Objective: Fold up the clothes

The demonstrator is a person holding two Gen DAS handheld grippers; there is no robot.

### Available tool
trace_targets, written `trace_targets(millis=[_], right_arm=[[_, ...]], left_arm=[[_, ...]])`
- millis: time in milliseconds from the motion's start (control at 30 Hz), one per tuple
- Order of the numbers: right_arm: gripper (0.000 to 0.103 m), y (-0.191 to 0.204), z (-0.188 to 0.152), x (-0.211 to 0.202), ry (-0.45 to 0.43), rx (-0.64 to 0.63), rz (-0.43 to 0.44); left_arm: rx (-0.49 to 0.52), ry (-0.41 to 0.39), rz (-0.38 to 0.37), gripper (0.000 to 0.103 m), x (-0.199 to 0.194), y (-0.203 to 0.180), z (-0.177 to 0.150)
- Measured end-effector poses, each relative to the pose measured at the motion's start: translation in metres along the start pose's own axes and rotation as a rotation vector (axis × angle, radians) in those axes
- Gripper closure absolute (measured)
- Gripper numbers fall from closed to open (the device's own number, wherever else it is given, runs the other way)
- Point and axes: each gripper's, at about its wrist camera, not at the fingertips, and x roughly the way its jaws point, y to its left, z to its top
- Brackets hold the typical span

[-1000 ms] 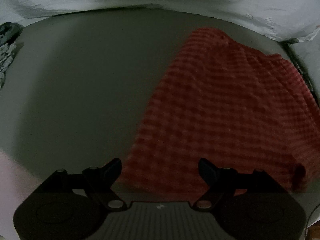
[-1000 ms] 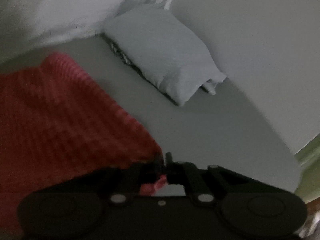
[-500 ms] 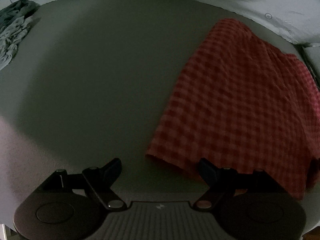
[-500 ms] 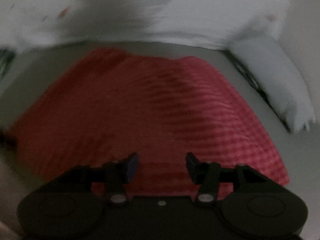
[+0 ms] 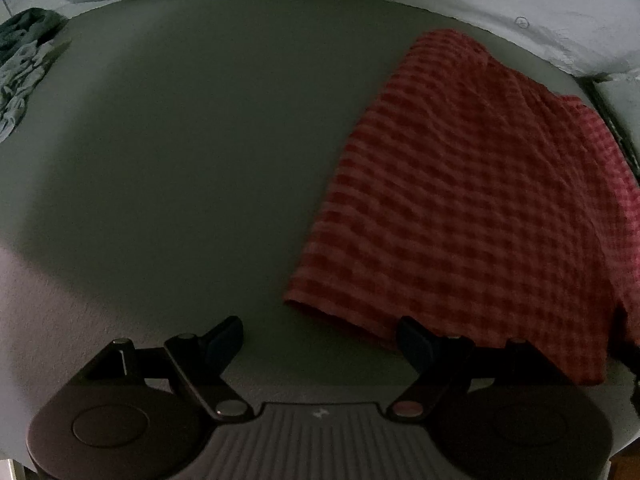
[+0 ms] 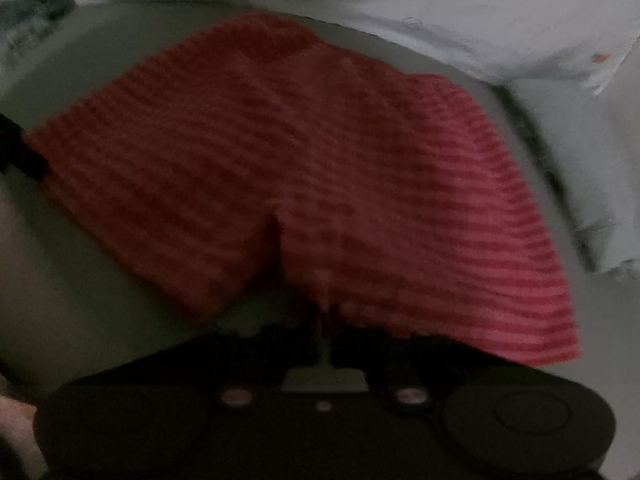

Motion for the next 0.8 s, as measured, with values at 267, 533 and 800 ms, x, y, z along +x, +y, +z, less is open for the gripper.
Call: trace_targets(millis=[267,533,800], right_arm=[[0.094,-0.029,-0.004,-0.015,0.102,0.091,0.140],[0.061,-0.029,0.006,-0.032,-0.007,0.181,0.104],[0.062,-0.029,0.022,-0.043,-0.090,0.225,0.036]], left_arm=[[-0.040,-0.021,-0.034,0.024,0.002,0.010,0.003],[0.032,-0.067,-0.038,0.086,0.001,0.000,0.006],[-0.063,-0.125,-0.137,0.103,-0.018,0.008,0.012]])
